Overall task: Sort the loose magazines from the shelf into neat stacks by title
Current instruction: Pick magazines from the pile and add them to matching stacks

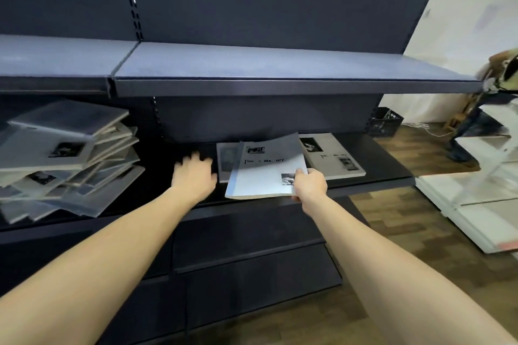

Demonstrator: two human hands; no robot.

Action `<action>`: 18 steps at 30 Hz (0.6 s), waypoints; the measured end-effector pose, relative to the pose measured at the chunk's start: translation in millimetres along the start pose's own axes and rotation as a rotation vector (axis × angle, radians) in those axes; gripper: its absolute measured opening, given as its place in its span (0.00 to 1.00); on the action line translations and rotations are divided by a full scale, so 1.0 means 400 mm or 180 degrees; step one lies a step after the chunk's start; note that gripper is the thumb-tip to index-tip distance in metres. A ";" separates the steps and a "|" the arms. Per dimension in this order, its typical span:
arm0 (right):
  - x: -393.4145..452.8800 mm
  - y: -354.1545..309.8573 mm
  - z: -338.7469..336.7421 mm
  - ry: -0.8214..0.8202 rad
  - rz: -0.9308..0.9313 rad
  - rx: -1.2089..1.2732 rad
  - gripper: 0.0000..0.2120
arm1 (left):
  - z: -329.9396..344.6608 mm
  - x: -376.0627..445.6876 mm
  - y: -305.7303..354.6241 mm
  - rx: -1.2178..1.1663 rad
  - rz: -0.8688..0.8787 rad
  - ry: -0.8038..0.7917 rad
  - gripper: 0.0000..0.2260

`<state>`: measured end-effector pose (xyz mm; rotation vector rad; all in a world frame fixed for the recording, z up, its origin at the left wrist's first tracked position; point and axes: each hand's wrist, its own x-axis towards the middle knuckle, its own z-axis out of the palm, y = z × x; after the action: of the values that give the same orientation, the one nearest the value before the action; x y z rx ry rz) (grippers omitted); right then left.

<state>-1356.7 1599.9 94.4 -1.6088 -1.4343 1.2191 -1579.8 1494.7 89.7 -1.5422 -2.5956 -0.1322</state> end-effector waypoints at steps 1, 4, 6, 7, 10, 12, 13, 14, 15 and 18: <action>0.009 0.016 -0.023 0.0051 0.0036 0.0033 0.11 | 0.008 -0.002 0.028 -0.0005 0.0033 -0.0007 0.18; 0.029 0.058 -0.075 0.0151 0.0194 0.0142 0.12 | 0.032 -0.013 0.106 0.0018 0.0164 -0.0030 0.18; 0.040 0.082 -0.104 0.0178 0.0271 0.0206 0.11 | 0.045 -0.014 0.153 0.0035 0.0260 -0.0070 0.18; 0.048 0.093 -0.117 0.0187 0.0290 0.0234 0.11 | 0.048 -0.010 0.174 0.0040 0.0297 -0.0097 0.18; 0.081 0.116 -0.158 0.0246 0.0325 0.0247 0.11 | 0.052 0.019 0.225 0.0068 0.0397 -0.0158 0.19; 0.114 0.131 -0.187 0.0295 0.0401 0.0259 0.12 | 0.057 0.046 0.261 0.0068 0.0444 -0.0199 0.18; 0.130 0.138 -0.199 0.0322 0.0451 0.0255 0.12 | 0.060 0.057 0.278 0.0065 0.0464 -0.0230 0.18; 0.150 0.145 -0.211 0.0361 0.0503 0.0253 0.13 | 0.066 0.070 0.298 0.0049 0.0490 -0.0258 0.18; 0.170 0.150 -0.222 0.0402 0.0541 0.0261 0.14 | 0.072 0.083 0.319 -0.0003 0.0510 -0.0273 0.18; 0.233 0.160 -0.252 0.0473 0.0585 0.0230 0.15 | 0.100 0.128 0.377 -0.0208 0.0560 -0.0364 0.17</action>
<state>-1242.4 1689.9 51.7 -1.7724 -1.1587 1.2105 -1473.8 1616.8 60.0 -1.8440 -2.5468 -0.1167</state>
